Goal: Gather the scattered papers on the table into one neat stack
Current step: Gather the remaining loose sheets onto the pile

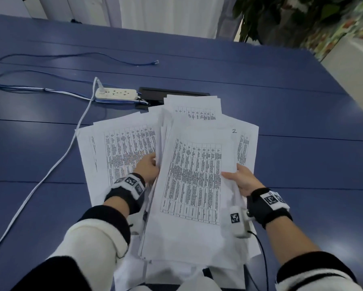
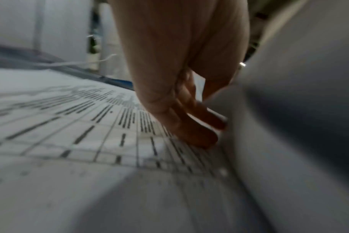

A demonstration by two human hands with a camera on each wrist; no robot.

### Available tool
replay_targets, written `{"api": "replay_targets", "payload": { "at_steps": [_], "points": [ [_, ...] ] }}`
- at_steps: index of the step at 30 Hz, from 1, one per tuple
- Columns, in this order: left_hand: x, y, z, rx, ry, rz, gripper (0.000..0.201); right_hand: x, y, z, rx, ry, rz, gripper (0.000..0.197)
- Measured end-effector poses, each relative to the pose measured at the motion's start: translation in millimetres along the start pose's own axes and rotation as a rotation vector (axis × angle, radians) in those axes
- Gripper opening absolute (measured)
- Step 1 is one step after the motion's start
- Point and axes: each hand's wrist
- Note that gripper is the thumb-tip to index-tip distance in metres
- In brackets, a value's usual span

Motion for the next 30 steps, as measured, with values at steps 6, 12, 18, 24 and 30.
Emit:
{"api": "replay_targets", "payload": {
  "at_steps": [6,12,18,24,30],
  "points": [
    [-13.0,-2.3,-12.8,-0.152,-0.273,-0.077,0.037,-21.3,-13.9,6.9,-0.066,0.244,-0.092,0.073],
    [-14.7,-6.4,-16.9,-0.074,0.146,-0.143,0.059,-18.2,-10.3,6.2,0.058,0.250,-0.011,0.047],
    [-11.4,-20.3,-18.1,-0.152,-0.037,-0.179,0.047,-9.0,-1.9,19.5,0.083,0.082,-0.003,0.068],
    [12.2,-36.2,-23.6,-0.063,-0.130,-0.113,0.081,5.0,-20.6,38.0,0.011,0.053,0.027,0.094],
    [-6.7,-31.1,-3.0,-0.062,-0.312,-0.044,0.079,1.1,-52.3,-19.4,-0.259,0.121,0.069,0.044]
  ]
}}
Point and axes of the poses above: each hand's wrist, its own y-axis towards the middle knuckle, its own x-axis out of the palm, z = x × y, and after that the axes turned 10 degrees about z, right-handed
